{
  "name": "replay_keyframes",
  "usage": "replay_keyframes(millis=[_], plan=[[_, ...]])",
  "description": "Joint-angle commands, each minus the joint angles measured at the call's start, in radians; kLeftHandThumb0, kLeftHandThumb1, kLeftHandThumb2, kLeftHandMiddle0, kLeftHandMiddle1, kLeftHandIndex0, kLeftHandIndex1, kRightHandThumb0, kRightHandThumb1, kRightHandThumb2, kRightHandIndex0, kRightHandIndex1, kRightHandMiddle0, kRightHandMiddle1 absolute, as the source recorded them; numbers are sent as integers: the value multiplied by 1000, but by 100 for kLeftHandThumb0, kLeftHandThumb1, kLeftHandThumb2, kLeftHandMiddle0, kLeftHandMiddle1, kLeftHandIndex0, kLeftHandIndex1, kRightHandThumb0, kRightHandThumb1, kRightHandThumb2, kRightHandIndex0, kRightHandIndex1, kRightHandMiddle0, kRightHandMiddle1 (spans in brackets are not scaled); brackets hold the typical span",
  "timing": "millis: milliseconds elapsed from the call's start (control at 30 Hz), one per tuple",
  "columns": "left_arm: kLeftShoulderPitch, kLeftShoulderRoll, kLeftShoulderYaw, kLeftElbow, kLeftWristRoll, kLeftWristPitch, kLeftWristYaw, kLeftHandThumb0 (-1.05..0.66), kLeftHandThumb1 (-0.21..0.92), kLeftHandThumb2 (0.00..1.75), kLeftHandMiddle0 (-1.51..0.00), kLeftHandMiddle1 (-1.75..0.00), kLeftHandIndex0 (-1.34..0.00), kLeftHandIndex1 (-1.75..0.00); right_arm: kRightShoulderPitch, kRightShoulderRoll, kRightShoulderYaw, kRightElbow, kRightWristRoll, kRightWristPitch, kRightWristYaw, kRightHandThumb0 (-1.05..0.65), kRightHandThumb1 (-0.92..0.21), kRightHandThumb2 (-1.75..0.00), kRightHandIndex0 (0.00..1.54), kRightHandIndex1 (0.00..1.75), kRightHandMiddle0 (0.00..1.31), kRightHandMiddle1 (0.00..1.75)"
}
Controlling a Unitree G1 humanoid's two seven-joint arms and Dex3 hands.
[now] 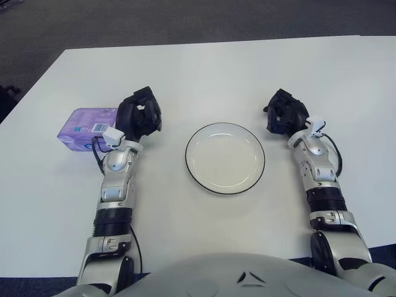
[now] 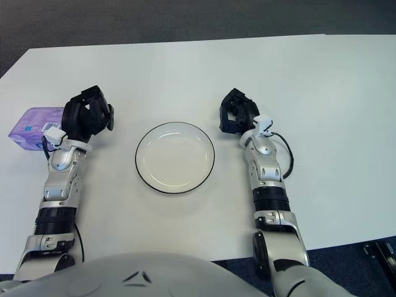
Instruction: Put the tissue paper into the plate.
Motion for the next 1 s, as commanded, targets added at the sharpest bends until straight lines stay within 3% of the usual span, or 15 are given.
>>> replay_keyframes(millis=[0, 200, 567, 967], plan=[[242, -63, -17, -58, 98, -72, 79, -44, 69, 97, -138, -175, -111, -175, 139, 61, 5, 94, 3, 44, -5, -47, -34, -129, 127, 175, 59, 175], [272, -57, -28, -146, 294, -141, 193, -41, 64, 100, -138, -175, -111, -175, 139, 66, 4, 94, 3, 42, -6, -47, -34, -129, 127, 175, 60, 175], [320, -7, -41, -245, 618, -184, 343, -38, 57, 109, -137, -175, -110, -175, 135, 66, 7, 97, -5, 38, -6, -47, -34, -129, 127, 175, 59, 175], [315, 100, 8, -258, 915, -166, 489, -46, 63, 105, -138, -175, -110, -175, 133, 70, 3, 96, -6, 47, -13, -47, -34, -129, 126, 175, 60, 175]])
